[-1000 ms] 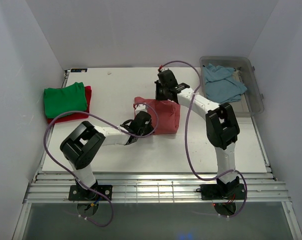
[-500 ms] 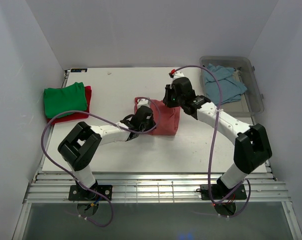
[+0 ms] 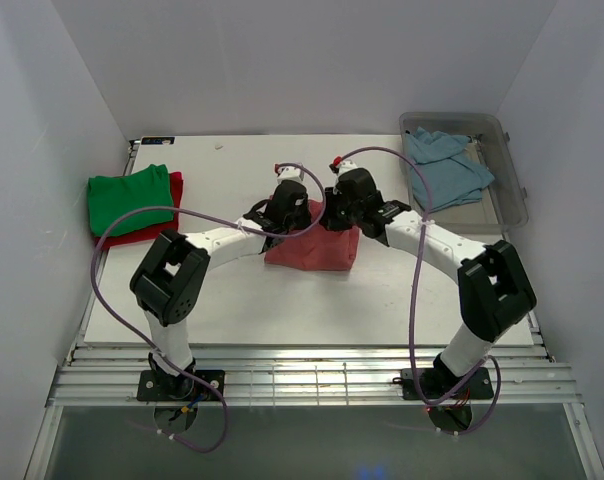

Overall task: Fold and stack the t-shirts
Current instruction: Fold the tshirt

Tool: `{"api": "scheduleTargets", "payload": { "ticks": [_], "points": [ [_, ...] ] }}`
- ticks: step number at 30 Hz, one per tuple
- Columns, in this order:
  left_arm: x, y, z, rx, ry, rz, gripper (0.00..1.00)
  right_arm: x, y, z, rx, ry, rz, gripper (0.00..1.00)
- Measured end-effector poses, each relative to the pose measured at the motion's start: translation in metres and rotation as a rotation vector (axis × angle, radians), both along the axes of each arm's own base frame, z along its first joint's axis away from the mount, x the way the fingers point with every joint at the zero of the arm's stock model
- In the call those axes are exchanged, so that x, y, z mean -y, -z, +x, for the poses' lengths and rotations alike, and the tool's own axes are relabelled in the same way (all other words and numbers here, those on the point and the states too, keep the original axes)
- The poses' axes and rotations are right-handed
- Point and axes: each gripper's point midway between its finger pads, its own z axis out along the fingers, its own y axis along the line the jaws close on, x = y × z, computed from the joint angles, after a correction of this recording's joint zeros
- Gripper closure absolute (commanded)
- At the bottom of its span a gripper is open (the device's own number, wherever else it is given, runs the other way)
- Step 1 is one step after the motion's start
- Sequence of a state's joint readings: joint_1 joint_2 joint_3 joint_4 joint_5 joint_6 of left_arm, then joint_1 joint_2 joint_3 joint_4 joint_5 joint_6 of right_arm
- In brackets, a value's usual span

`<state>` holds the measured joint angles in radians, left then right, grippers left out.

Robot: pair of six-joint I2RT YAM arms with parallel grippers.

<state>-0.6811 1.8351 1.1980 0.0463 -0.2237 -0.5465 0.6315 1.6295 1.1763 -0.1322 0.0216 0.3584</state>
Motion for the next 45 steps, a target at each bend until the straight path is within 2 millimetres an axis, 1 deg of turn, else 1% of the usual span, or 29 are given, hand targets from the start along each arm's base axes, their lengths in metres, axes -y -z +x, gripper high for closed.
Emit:
{"api": "scheduleTargets", "payload": {
  "ticks": [4, 5, 7, 10, 13, 18, 21, 22, 24, 28, 31, 33, 37, 41, 44, 45],
  "points": [
    [-0.024, 0.030, 0.010, -0.054, -0.036, 0.065, 0.92, -0.009, 0.023, 0.011, -0.043, -0.002, -0.029, 0.84],
    [-0.029, 0.035, 0.012, -0.062, -0.043, 0.075, 0.92, -0.010, 0.027, 0.013, -0.050, -0.003, -0.034, 0.86],
    [-0.036, 0.039, 0.015, -0.070, -0.050, 0.085, 0.92, -0.013, 0.033, 0.017, -0.061, -0.002, -0.042, 0.88],
    [-0.041, 0.036, 0.021, -0.062, -0.055, 0.086, 0.93, -0.015, 0.037, 0.022, -0.070, 0.001, -0.050, 0.91],
    [-0.040, 0.030, 0.027, -0.048, -0.052, 0.075, 0.93, -0.014, 0.036, 0.029, -0.067, 0.010, -0.049, 0.92],
    [-0.038, 0.017, 0.037, -0.014, -0.051, 0.059, 0.93, 0.000, 0.037, 0.041, -0.066, 0.044, -0.055, 0.92],
    [-0.036, 0.014, 0.046, -0.001, -0.052, 0.052, 0.93, 0.009, 0.041, 0.049, -0.072, 0.066, -0.061, 0.92],
    [-0.036, 0.016, 0.049, -0.001, -0.054, 0.050, 0.94, 0.012, 0.045, 0.051, -0.076, 0.072, -0.067, 0.92],
    [-0.037, 0.023, 0.053, -0.008, -0.057, 0.050, 0.94, 0.018, 0.054, 0.055, -0.090, 0.083, -0.081, 0.92],
    [-0.045, 0.047, 0.056, -0.051, -0.063, 0.065, 0.95, 0.027, 0.080, 0.060, -0.135, 0.100, -0.111, 0.92],
    [-0.052, 0.067, 0.058, -0.086, -0.074, 0.074, 0.97, 0.028, 0.103, 0.068, -0.172, 0.107, -0.129, 0.92],
    [-0.056, 0.079, 0.060, -0.109, -0.080, 0.076, 0.98, 0.024, 0.113, 0.074, -0.186, 0.104, -0.129, 0.92],
    [-0.064, 0.078, 0.069, -0.098, -0.102, 0.058, 0.99, 0.017, 0.109, 0.093, -0.162, 0.104, -0.112, 0.92],
    [-0.069, 0.077, 0.072, -0.095, -0.109, 0.060, 0.98, 0.013, 0.106, 0.100, -0.144, 0.089, -0.113, 0.92],
    [-0.072, 0.068, 0.071, -0.087, -0.104, 0.072, 0.91, 0.015, 0.098, 0.102, -0.121, 0.083, -0.125, 0.92],
    [-0.073, 0.062, 0.070, -0.081, -0.104, 0.077, 0.85, 0.017, 0.093, 0.102, -0.107, 0.083, -0.130, 0.92]
  ]
}}
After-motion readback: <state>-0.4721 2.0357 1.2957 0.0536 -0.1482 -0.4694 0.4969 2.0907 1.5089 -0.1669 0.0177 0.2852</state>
